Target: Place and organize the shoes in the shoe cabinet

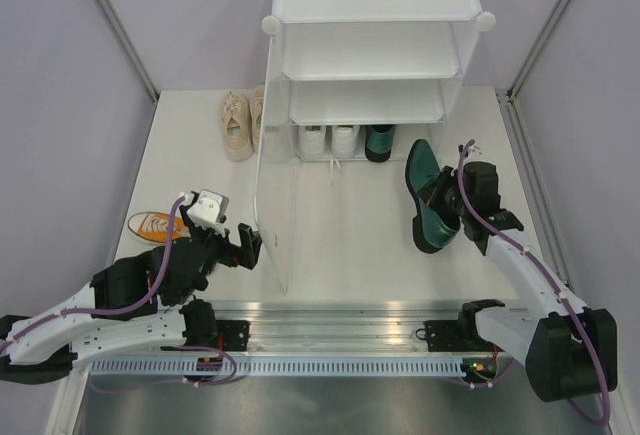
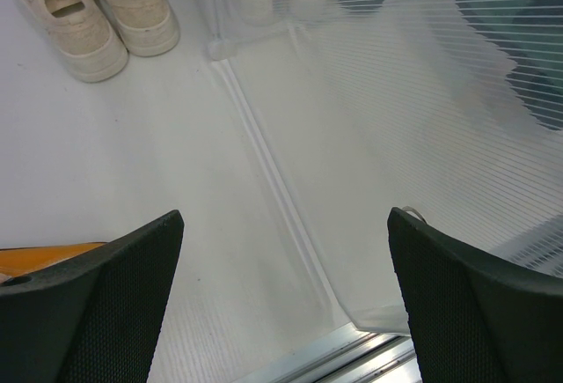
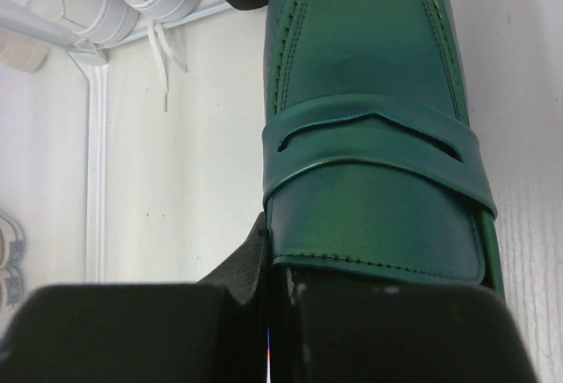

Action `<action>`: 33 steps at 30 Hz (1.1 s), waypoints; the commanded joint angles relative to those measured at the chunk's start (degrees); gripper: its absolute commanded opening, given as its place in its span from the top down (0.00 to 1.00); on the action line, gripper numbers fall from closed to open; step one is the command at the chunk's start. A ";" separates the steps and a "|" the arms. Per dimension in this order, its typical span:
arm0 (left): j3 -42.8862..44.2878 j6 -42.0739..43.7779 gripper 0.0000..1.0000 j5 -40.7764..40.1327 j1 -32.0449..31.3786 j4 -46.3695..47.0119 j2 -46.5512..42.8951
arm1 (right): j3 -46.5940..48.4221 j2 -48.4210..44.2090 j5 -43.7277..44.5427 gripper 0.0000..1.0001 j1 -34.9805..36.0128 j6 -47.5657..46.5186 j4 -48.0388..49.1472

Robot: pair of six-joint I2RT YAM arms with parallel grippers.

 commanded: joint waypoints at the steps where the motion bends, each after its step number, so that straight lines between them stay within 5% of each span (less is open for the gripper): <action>1: -0.14 1.76 0.00 -1.65 0.25 0.92 0.38 | 3.03 0.60 1.84 0.99 0.07 -1.68 4.16; 13: -0.14 1.76 0.00 -1.65 0.25 0.92 0.38 | 11.45 18.62 1.31 0.99 0.16 -3.26 17.26; 25: -0.05 1.85 0.00 -1.74 0.34 0.92 0.38 | 21.57 27.22 8.42 0.99 1.22 -7.12 17.00; 33: -0.05 1.85 0.00 -1.39 0.34 1.00 0.64 | 22.63 33.92 11.16 0.99 2.09 -9.24 26.57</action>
